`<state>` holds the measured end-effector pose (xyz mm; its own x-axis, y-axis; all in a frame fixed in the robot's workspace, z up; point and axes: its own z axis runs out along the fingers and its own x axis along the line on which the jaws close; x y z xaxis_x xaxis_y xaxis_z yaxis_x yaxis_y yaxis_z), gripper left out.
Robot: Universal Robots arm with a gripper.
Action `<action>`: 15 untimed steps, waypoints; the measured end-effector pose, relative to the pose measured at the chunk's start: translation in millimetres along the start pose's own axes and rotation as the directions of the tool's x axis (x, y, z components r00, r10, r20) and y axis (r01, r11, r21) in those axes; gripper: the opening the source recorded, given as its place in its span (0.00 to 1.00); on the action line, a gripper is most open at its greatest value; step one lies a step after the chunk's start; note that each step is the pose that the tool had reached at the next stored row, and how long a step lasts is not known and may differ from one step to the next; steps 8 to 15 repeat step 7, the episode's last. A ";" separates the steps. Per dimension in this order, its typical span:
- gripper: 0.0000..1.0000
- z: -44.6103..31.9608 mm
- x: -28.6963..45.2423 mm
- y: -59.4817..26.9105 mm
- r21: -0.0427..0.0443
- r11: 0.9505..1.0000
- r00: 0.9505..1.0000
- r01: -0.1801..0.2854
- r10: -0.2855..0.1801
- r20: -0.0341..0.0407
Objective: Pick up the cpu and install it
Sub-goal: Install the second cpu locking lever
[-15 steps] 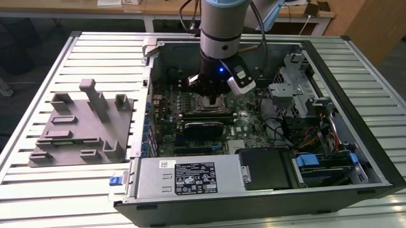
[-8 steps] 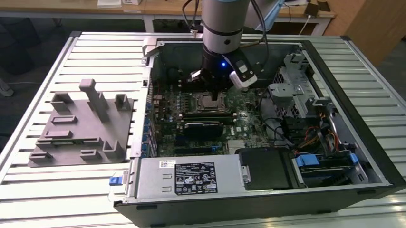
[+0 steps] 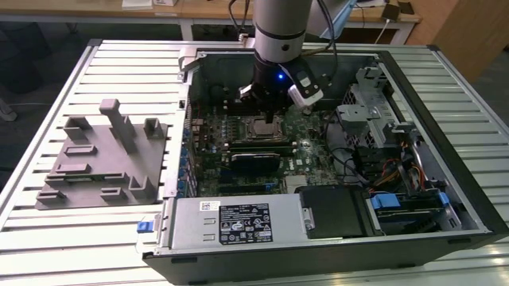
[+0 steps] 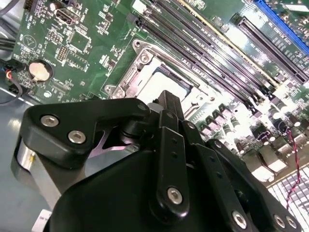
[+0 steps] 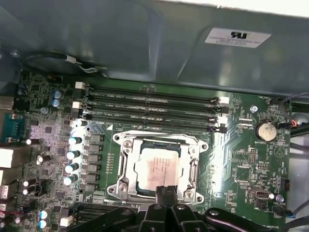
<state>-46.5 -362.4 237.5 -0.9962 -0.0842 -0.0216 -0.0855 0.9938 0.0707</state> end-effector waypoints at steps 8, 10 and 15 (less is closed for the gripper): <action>0.11 0.0 0.0 0.3 0.000 1.000 1.000 0.000 0.000 0.000; 0.11 0.0 0.0 0.3 0.000 1.000 1.000 0.000 0.000 0.000; 0.11 0.0 0.0 0.3 0.000 1.000 1.000 0.000 0.000 0.000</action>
